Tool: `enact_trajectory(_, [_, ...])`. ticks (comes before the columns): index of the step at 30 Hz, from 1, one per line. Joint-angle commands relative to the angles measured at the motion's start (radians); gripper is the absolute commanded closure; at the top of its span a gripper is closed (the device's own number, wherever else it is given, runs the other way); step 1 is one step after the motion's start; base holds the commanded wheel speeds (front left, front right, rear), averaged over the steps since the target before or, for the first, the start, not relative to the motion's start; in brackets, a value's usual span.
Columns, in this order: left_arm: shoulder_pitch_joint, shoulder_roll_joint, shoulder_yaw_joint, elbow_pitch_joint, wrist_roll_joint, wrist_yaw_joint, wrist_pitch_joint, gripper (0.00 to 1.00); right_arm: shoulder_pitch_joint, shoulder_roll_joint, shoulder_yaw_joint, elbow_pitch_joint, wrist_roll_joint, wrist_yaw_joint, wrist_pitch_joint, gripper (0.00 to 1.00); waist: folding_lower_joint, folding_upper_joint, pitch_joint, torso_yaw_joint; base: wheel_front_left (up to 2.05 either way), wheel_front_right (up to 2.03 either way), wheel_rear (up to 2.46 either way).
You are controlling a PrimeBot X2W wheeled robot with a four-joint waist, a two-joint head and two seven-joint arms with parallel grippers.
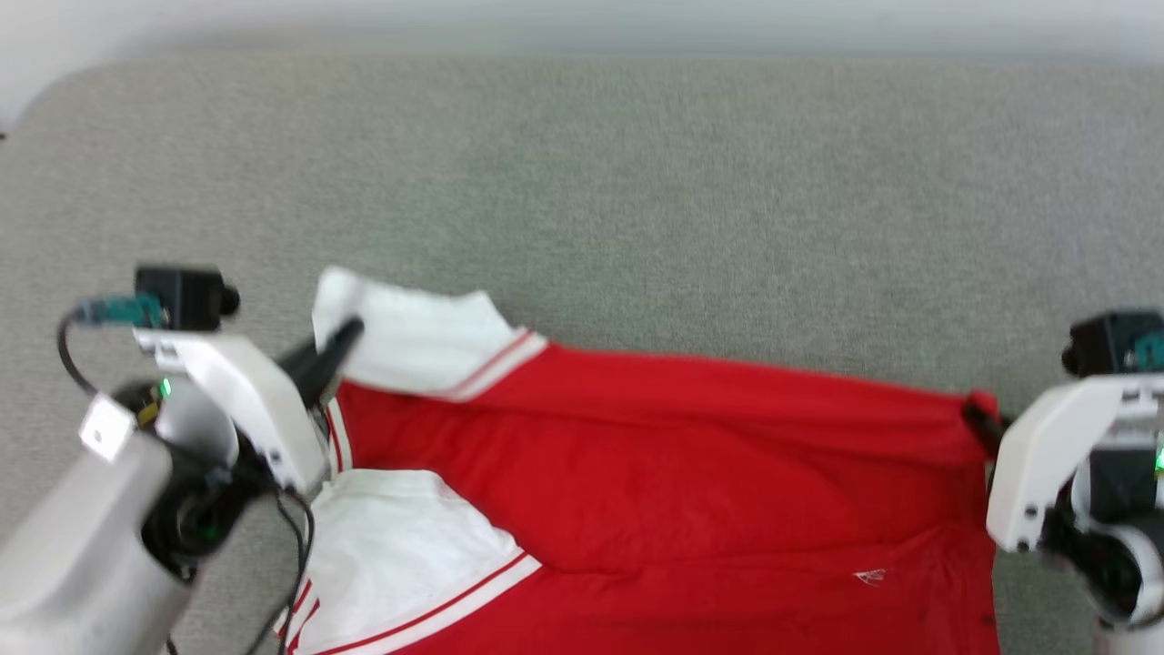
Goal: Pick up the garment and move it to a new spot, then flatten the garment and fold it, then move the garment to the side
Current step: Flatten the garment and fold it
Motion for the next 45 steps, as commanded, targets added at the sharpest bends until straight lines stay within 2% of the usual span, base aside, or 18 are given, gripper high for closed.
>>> enact_trajectory(1, [0.024,0.007,0.000,-0.009,-0.002,0.009,-0.006,1.00,0.023,0.003,-0.005,-0.005,0.005,-0.001,-0.010,1.00,0.0000,0.0000,-0.030,0.013,0.00,0.00,0.00])
enact_trajectory(11, [0.295,0.020,-0.007,-0.112,-0.045,0.113,-0.067,1.00,0.219,0.060,-0.060,0.024,0.034,-0.001,-0.087,1.00,0.0000,0.0000,-0.107,0.034,0.00,0.00,0.00])
enact_trajectory(16, [0.385,-0.012,-0.019,-0.110,-0.069,0.122,-0.105,1.00,0.280,0.075,-0.076,0.051,0.049,-0.001,-0.140,1.00,0.0000,0.0000,-0.123,0.032,0.00,0.00,0.00])
enact_trajectory(17, [0.396,-0.022,-0.024,-0.103,-0.074,0.118,-0.110,1.00,0.292,0.078,-0.076,0.059,0.052,-0.001,-0.148,0.83,0.0000,0.0000,-0.124,0.032,0.00,0.00,0.00])
enact_trajectory(18, [0.406,-0.031,-0.031,-0.094,-0.073,0.114,-0.113,0.88,0.303,0.080,-0.075,0.064,0.052,-0.001,-0.161,0.61,0.0000,0.0000,-0.125,0.031,0.00,0.00,0.00])
enact_trajectory(19, [0.411,-0.042,-0.031,-0.085,-0.075,0.109,-0.127,0.56,0.311,0.081,-0.077,0.073,0.059,-0.001,-0.171,0.16,0.0000,0.0000,-0.126,0.031,0.00,0.00,0.00])
enact_trajectory(20, [0.415,-0.051,-0.034,-0.072,-0.074,0.101,-0.135,0.15,0.322,0.083,-0.070,0.078,0.060,-0.001,-0.182,0.00,0.0000,0.0000,-0.128,0.030,0.00,0.00,0.00])
enact_trajectory(21, [0.420,-0.058,-0.037,-0.060,-0.070,0.095,-0.144,0.00,0.325,0.084,-0.067,0.077,0.061,-0.001,-0.203,0.00,0.0000,0.0000,-0.130,0.029,0.00,0.00,0.00])
enact_trajectory(28, [0.400,-0.095,-0.031,-0.043,0.006,0.073,-0.287,0.00,0.367,0.086,-0.050,0.049,0.086,-0.001,-0.346,0.00,0.0000,0.0000,-0.161,0.039,0.00,0.00,0.00])
enact_trajectory(32, [0.391,-0.105,-0.013,-0.065,0.068,0.093,-0.388,0.00,0.378,0.086,-0.056,0.022,0.074,-0.001,-0.377,0.00,0.0000,0.0000,-0.185,0.043,0.00,0.00,0.00])
enact_trajectory(40, [0.372,-0.135,0.062,-0.153,0.243,0.158,-0.449,0.00,0.378,0.084,-0.130,-0.034,0.009,-0.001,-0.240,0.00,0.0000,0.0000,-0.207,0.065,0.00,0.00,0.00])
enact_trajectory(45, [0.387,-0.177,0.130,-0.228,0.397,0.177,-0.451,0.00,0.376,0.061,-0.135,-0.055,-0.015,-0.001,-0.149,0.00,0.0000,0.0000,-0.204,0.080,0.00,0.00,0.00])
